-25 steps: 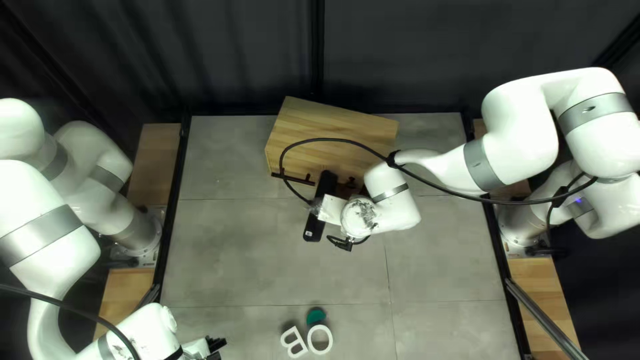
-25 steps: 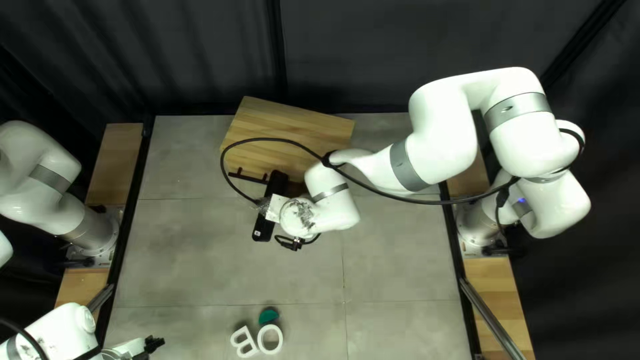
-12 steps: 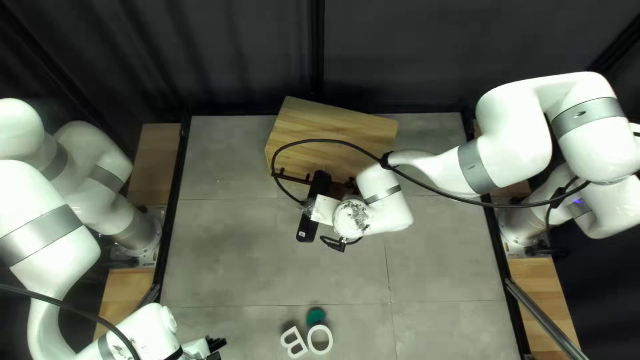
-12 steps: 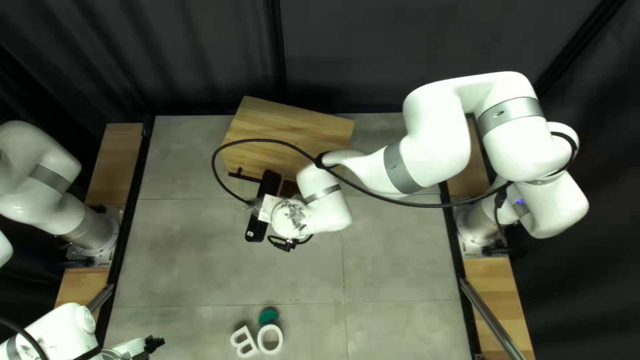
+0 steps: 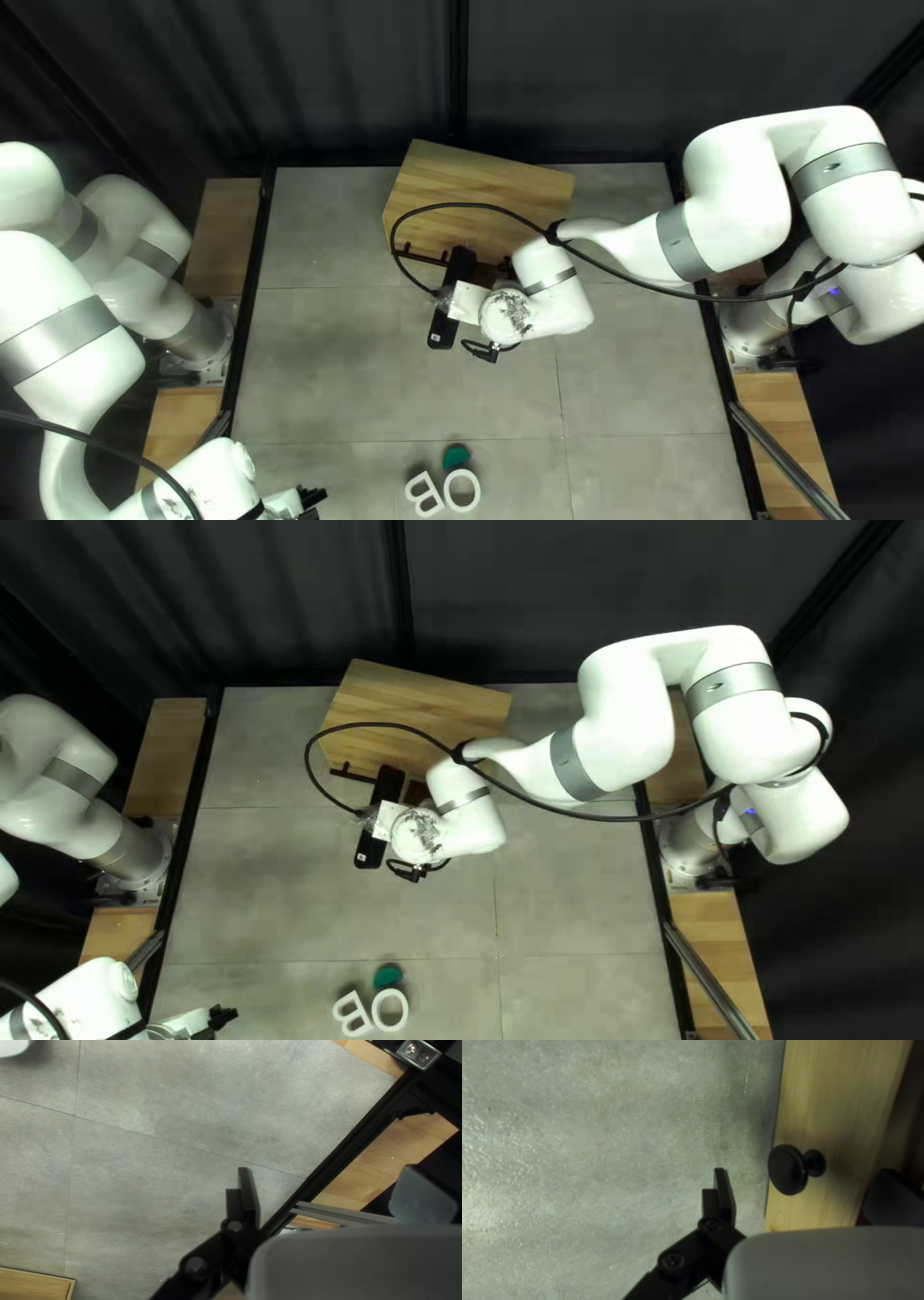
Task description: Open drawers and place objects into drawer and close
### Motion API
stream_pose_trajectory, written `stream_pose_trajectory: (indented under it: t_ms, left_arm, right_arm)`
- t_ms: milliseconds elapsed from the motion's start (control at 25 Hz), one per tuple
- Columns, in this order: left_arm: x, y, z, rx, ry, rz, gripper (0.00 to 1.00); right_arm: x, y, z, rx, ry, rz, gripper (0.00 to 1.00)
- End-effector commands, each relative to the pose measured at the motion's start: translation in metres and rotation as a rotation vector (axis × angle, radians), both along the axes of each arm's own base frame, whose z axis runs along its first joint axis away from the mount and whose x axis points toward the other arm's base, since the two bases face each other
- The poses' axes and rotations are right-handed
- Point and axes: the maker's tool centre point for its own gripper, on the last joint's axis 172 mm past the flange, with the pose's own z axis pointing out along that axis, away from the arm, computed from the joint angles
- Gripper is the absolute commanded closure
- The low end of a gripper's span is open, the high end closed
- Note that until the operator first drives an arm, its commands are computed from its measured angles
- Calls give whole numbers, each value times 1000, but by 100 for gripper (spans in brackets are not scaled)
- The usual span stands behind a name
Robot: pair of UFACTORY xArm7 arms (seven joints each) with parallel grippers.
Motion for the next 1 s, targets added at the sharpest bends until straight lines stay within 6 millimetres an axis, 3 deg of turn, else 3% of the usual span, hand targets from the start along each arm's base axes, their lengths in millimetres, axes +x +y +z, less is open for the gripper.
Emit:
stream_pose_trajectory:
  t_ms: [40,1000]
  left_arm:
    - [0,0,0,0,0,0,0]
    - [0,0,0,0,0,0,0]
  right_arm:
    - [1,2,-1,8,-16,-8,0]
    - [10,11,-3,30,-50,-13,0]
